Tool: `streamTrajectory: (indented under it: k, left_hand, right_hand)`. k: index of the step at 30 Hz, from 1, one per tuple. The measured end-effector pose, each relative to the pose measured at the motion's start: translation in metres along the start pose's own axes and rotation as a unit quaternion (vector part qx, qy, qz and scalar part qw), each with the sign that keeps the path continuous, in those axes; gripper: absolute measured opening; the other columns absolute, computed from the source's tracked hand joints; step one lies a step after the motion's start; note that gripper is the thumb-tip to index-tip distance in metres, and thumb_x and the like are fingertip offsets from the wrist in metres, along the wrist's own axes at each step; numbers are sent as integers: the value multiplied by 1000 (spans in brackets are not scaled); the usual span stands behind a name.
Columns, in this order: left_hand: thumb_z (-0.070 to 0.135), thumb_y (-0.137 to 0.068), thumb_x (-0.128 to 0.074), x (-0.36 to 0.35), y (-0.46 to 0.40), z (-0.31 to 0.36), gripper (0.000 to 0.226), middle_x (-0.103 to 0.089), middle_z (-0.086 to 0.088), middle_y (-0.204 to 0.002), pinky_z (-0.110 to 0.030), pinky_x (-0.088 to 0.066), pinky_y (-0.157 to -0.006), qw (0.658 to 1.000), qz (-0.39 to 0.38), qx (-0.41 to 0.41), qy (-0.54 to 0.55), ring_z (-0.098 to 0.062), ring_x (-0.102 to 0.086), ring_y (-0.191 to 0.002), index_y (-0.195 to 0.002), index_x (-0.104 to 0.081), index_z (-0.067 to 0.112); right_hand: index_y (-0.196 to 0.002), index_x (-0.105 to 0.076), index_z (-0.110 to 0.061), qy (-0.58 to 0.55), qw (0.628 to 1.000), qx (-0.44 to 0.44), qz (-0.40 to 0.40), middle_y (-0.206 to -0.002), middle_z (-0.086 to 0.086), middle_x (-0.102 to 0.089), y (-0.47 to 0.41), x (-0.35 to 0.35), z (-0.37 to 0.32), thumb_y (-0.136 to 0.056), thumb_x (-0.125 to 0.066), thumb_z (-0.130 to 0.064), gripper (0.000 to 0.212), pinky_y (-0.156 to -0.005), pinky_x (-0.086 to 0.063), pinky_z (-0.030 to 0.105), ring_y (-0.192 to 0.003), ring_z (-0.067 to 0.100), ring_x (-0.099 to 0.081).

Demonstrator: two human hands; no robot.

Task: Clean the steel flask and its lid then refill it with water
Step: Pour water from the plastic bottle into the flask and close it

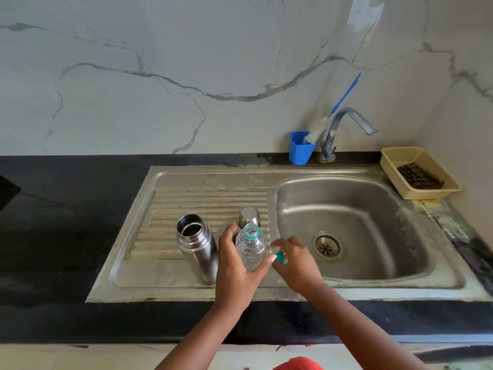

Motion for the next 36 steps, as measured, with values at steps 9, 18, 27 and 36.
streamTrajectory:
  k: [9,18,27,36]
  left_hand:
    - [35,-80,-80,-5,-13,6,62,-59,7,-126,-23,-46,-97,1000,-9,7,-6,-4,-55,-119,-130,-48,19]
    - [28,-79,-81,-5,-14,5,67,-57,11,-126,-7,-42,-86,998,-47,36,-4,-3,-57,-114,-133,-42,23]
    - [31,-80,-80,-3,-15,6,67,-55,15,-125,-10,-43,-90,998,-56,32,-4,2,-54,-114,-134,-40,28]
    - [29,-78,-80,-4,-17,12,68,-54,14,-124,-9,-42,-89,997,-64,31,3,8,-53,-110,-130,-37,34]
  right_hand:
    - [-93,-74,-13,-380,905,174,77,-101,9,-60,-1,84,-76,-81,-73,5,22,-80,-54,25,-90,15,-66]
    - [-103,-73,-9,-155,939,305,39,-107,-3,-71,2,85,-79,-83,-76,-2,22,-87,-55,27,-101,6,-67]
    - [-119,-69,-14,23,921,388,-1,-120,0,-66,-1,82,-85,-83,-63,13,46,-81,-56,31,-110,15,-63]
    - [-97,-69,-11,188,919,319,137,-90,4,-61,2,60,-94,-93,-43,-12,25,-70,-54,33,-78,20,-55]
Point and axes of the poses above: each hand's wrist, its own y-axis away from the middle knuckle, its own x-axis out of the back of the hand, z = x × y, the point moved 1 cm from there along -y, towards the middle knuckle
